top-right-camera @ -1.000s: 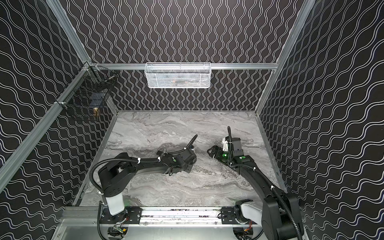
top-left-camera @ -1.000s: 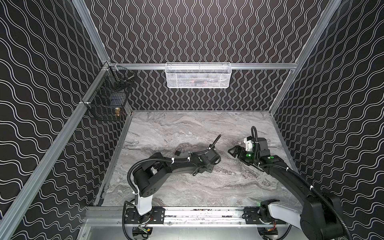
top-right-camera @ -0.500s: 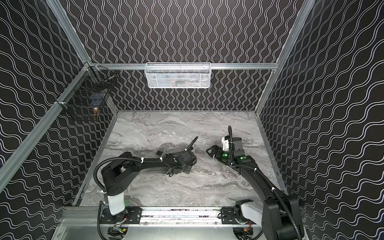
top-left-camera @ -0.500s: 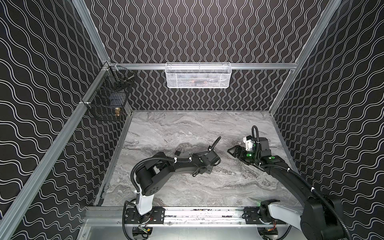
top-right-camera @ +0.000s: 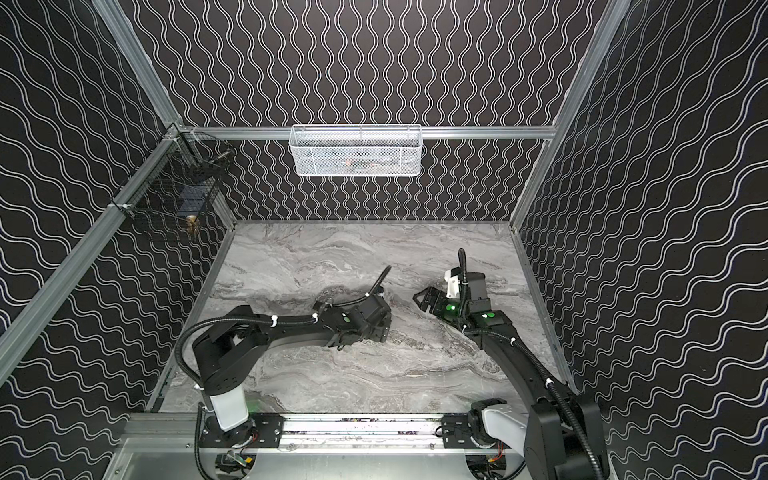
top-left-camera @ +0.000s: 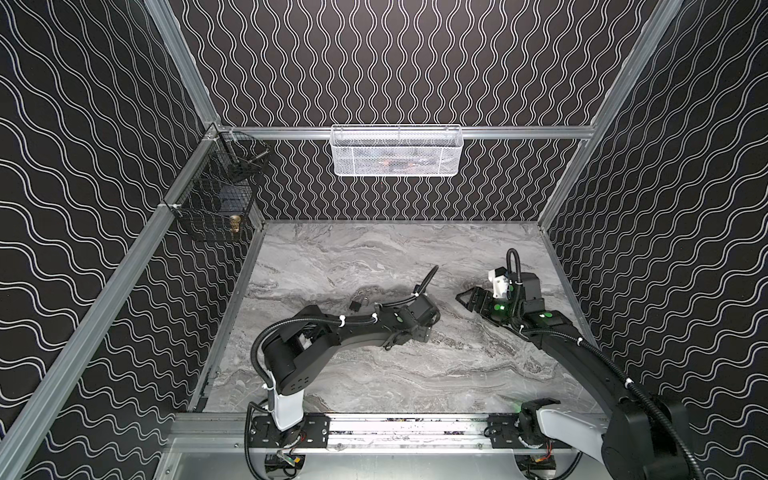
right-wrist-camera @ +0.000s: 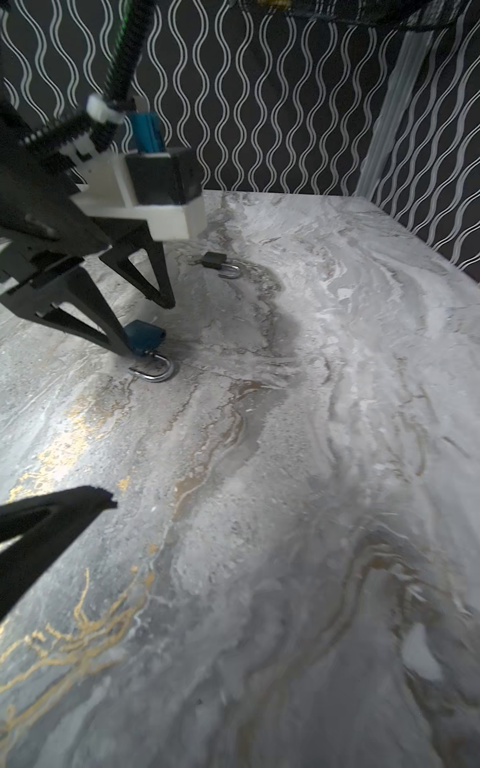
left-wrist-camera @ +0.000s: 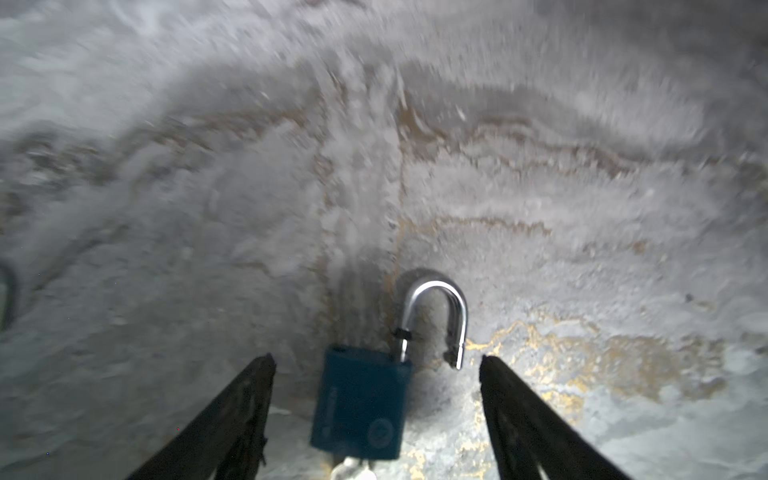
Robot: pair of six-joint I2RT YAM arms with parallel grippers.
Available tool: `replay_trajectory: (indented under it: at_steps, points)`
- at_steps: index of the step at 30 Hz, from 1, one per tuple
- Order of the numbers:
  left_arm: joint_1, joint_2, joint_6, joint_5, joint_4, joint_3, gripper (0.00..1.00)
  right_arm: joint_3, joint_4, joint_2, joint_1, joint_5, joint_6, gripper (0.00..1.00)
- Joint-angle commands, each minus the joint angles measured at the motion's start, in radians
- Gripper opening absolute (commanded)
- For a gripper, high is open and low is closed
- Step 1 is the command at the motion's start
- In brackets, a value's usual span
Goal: Unlock with the key
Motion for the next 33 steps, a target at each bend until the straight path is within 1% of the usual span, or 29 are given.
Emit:
replay_trajectory:
  at_steps: [1, 3, 5, 7, 9, 10, 12, 14, 15, 16, 18, 20, 22, 23, 24, 25, 26, 27, 29, 30, 32, 33]
  points:
    - [0.020, -0.103, -0.011, -0.016, 0.056, -0.044, 0.92, 0.029, 0.022, -0.015, -0.012, 0.155, -0.001, 0.93]
    - [0.050, -0.193, -0.007, -0.055, 0.044, -0.065, 0.98, 0.049, 0.015, -0.026, -0.029, 0.275, -0.003, 0.99]
    - [0.102, -0.278, 0.016, -0.094, 0.013, -0.079, 0.99, 0.047, 0.040, -0.042, -0.050, 0.421, -0.004, 0.99]
    - [0.186, -0.358, 0.030, -0.161, -0.040, -0.092, 0.99, 0.021, 0.090, -0.051, -0.073, 0.571, -0.009, 0.99]
    - [0.308, -0.429, 0.038, -0.258, -0.085, -0.126, 0.99, -0.009, 0.146, -0.037, -0.102, 0.734, -0.026, 0.99]
    - [0.367, -0.454, 0.042, -0.293, -0.104, -0.142, 0.99, -0.021, 0.171, -0.029, -0.116, 0.791, -0.039, 0.99]
    - [0.516, -0.492, 0.072, -0.387, -0.088, -0.202, 0.99, -0.087, 0.297, -0.020, -0.129, 0.932, -0.104, 0.99]
    - [0.661, -0.505, 0.113, -0.417, -0.029, -0.267, 0.99, -0.168, 0.456, -0.009, -0.148, 1.045, -0.167, 0.99]
    - [0.726, -0.506, 0.136, -0.409, 0.009, -0.307, 0.99, -0.202, 0.529, -0.001, -0.164, 1.069, -0.198, 0.99]
    - [0.771, -0.505, 0.158, -0.399, 0.051, -0.340, 0.98, -0.231, 0.583, 0.007, -0.178, 1.072, -0.225, 0.99]
    - [0.829, -0.495, 0.240, -0.363, 0.212, -0.447, 0.99, -0.297, 0.727, 0.040, -0.196, 1.053, -0.299, 0.99]
    - [0.834, -0.467, 0.308, -0.349, 0.407, -0.546, 0.98, -0.345, 0.851, 0.092, -0.215, 0.982, -0.343, 0.99]
    - [0.834, -0.418, 0.374, -0.296, 0.617, -0.634, 0.99, -0.358, 0.901, 0.145, -0.223, 0.937, -0.351, 0.99]
    - [0.836, -0.383, 0.419, -0.268, 0.749, -0.671, 0.99, -0.367, 0.936, 0.175, -0.227, 0.910, -0.359, 0.99]
    - [0.835, -0.368, 0.431, -0.256, 0.767, -0.666, 0.99, -0.378, 1.000, 0.200, -0.238, 0.862, -0.382, 0.99]
    - [0.836, -0.362, 0.455, -0.211, 0.784, -0.666, 0.99, -0.374, 1.017, 0.210, -0.241, 0.825, -0.397, 0.99]
    - [0.836, -0.344, 0.494, -0.194, 0.883, -0.688, 0.99, -0.373, 1.029, 0.211, -0.242, 0.772, -0.410, 0.99]
    - [0.836, -0.328, 0.529, -0.167, 0.998, -0.721, 0.98, -0.398, 1.115, 0.219, -0.245, 0.719, -0.434, 0.99]
    - [0.849, -0.294, 0.559, -0.065, 1.211, -0.798, 0.98, -0.469, 1.300, 0.262, -0.263, 0.596, -0.449, 0.99]
    - [0.850, -0.275, 0.558, -0.043, 1.237, -0.814, 0.99, -0.501, 1.399, 0.315, -0.266, 0.554, -0.463, 0.99]
    - [0.850, -0.196, 0.601, 0.016, 1.401, -0.848, 0.99, -0.545, 1.672, 0.444, -0.265, 0.508, -0.507, 0.99]
    - [0.848, -0.164, 0.615, 0.062, 1.422, -0.851, 0.99, -0.538, 1.636, 0.421, -0.265, 0.490, -0.511, 0.99]
